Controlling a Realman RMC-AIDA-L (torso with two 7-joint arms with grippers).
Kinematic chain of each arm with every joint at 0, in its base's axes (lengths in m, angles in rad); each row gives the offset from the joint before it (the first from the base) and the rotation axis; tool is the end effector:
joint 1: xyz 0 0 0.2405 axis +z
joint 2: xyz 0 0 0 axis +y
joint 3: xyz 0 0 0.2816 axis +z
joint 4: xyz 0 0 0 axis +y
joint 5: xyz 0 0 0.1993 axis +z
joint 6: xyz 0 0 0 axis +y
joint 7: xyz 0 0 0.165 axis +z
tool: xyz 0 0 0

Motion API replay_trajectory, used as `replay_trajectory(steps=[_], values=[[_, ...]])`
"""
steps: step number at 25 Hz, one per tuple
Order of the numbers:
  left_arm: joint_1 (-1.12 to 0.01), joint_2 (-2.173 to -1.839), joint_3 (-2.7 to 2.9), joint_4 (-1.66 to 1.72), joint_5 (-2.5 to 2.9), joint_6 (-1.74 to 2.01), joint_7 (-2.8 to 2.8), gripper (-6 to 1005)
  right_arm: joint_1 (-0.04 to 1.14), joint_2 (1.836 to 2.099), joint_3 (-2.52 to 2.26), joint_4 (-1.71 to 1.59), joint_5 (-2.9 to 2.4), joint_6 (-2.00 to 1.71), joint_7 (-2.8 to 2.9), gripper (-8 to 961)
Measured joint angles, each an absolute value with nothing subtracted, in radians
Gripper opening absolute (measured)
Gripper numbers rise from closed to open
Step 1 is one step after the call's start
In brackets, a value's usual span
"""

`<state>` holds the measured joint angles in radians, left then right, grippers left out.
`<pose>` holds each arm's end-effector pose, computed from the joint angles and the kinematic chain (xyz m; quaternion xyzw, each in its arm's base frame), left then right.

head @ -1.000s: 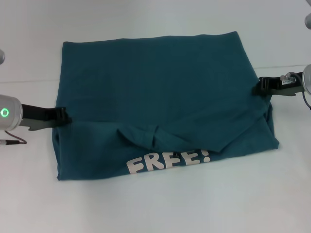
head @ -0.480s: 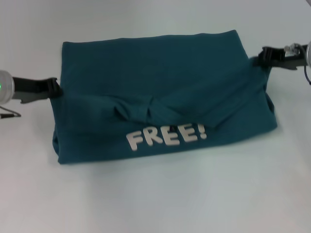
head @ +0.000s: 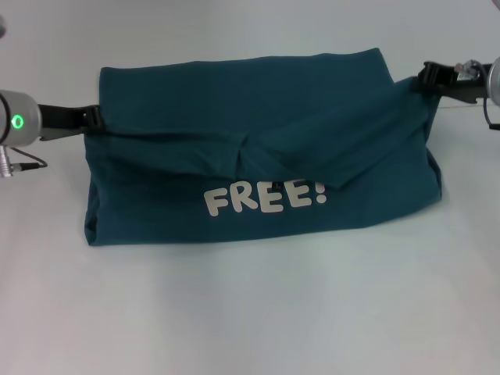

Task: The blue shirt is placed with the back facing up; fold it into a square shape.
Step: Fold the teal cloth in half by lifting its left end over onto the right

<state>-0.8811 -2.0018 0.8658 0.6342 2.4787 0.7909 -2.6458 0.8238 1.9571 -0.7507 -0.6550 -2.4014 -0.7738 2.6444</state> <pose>-0.2440 0.5038 0.0100 -0.7459 -0.5412 -0.1167 0.3702 0.2735 0.5054 0.0561 -0.6843 0.5811 0.1850 0.3997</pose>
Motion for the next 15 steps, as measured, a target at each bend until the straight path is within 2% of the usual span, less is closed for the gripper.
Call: replay_trajectory(steps=[6,15], values=[[-0.889,-2.031,0.887,0.604,2.484,0.703,-2.578,-2,0.828,1.956,-0.799,-0.595,-2.402,-0.698,2.635,32],[-0.889,-2.032,0.882,0.612,2.487,0.687,-2.587,0,0.839,1.953,-0.813,-0.591,-2.402,-0.652,2.636,32]])
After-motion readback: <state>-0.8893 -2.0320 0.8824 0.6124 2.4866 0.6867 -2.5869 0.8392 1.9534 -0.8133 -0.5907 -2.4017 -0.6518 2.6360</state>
